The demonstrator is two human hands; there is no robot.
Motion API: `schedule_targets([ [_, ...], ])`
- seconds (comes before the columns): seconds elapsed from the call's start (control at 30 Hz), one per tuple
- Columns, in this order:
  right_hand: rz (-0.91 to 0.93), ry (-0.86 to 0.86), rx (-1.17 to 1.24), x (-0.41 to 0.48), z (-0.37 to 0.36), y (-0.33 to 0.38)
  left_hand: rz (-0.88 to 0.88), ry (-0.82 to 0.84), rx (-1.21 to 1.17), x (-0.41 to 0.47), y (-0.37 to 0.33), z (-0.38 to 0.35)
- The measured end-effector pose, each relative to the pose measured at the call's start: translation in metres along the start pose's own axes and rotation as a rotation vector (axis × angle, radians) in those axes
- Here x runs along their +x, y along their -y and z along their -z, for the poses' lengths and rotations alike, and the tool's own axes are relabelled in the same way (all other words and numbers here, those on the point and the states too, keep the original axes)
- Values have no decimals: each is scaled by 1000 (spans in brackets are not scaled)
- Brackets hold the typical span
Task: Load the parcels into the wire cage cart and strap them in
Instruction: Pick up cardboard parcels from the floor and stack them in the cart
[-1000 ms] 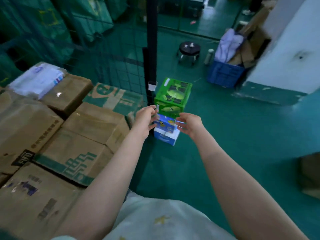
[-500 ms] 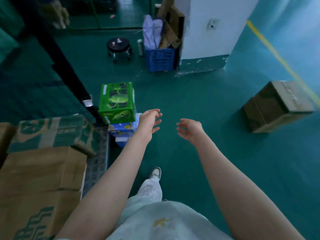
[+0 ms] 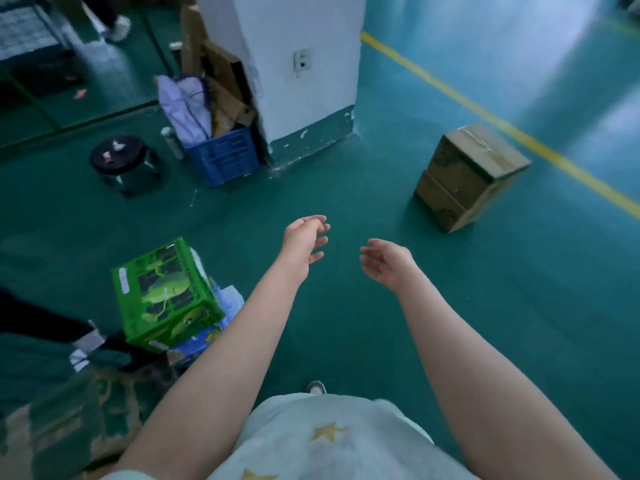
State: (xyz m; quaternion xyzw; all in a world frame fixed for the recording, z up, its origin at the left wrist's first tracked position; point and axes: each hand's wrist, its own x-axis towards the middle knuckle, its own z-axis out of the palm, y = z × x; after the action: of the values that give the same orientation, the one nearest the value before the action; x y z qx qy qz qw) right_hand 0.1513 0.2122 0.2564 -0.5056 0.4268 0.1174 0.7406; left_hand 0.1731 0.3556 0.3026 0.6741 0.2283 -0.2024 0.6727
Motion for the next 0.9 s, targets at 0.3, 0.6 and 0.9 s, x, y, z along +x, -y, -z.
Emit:
schedule_targets([
  [0.3,-6,-186,190,38,57,31,41,196,131,43,-20,-79],
  [0.6,-19,-286,268,82,136,85,72,286,223,77,-32,-193],
  [0.9,-22,-375,223,130,276,180,112,306,183,100,-52,-360],
])
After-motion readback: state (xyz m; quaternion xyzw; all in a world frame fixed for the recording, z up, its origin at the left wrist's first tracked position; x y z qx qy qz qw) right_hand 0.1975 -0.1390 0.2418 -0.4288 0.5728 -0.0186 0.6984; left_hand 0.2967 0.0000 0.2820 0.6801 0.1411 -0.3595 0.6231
